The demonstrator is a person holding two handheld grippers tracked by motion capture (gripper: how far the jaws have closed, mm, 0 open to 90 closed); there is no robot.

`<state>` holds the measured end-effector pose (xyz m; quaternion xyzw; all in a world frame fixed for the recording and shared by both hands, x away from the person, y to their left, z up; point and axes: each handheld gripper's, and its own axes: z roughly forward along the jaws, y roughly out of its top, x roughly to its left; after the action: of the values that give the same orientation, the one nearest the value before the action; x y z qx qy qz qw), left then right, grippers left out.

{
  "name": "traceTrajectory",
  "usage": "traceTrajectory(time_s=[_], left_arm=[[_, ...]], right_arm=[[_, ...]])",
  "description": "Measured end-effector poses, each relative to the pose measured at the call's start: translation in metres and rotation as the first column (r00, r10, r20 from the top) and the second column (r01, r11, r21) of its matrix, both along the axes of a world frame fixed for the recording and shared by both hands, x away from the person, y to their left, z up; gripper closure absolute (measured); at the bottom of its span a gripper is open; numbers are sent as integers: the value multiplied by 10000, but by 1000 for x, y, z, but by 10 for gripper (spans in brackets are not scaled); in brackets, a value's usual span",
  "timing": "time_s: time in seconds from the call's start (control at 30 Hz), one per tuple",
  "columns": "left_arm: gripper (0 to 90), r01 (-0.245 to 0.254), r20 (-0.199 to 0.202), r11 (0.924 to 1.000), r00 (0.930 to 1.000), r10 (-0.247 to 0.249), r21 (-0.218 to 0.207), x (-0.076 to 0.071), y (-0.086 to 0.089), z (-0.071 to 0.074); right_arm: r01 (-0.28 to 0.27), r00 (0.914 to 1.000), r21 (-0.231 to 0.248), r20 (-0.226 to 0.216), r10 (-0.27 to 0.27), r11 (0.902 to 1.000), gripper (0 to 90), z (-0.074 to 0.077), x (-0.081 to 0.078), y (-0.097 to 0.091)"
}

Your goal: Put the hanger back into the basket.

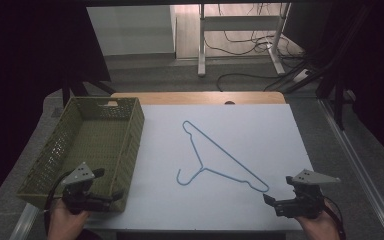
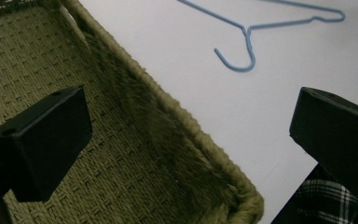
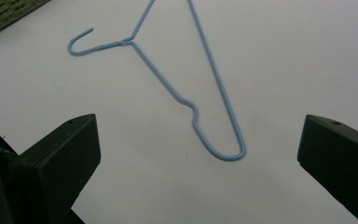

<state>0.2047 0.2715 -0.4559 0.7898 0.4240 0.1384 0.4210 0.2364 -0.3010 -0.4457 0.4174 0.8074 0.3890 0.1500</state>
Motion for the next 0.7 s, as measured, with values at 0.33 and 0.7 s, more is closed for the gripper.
traceTrajectory(time_s=[0.33, 0.7], left_arm=[[0, 101, 16, 9995, 9999, -102, 309, 1, -1, -1], [0, -45, -15, 9998, 10000, 45, 201, 1, 0, 0]], right_arm=[[-120, 9998, -319, 125, 124, 9994, 0, -2, 0, 5], [-23, 9997, -272, 235, 29, 9996, 0, 0, -1, 5]])
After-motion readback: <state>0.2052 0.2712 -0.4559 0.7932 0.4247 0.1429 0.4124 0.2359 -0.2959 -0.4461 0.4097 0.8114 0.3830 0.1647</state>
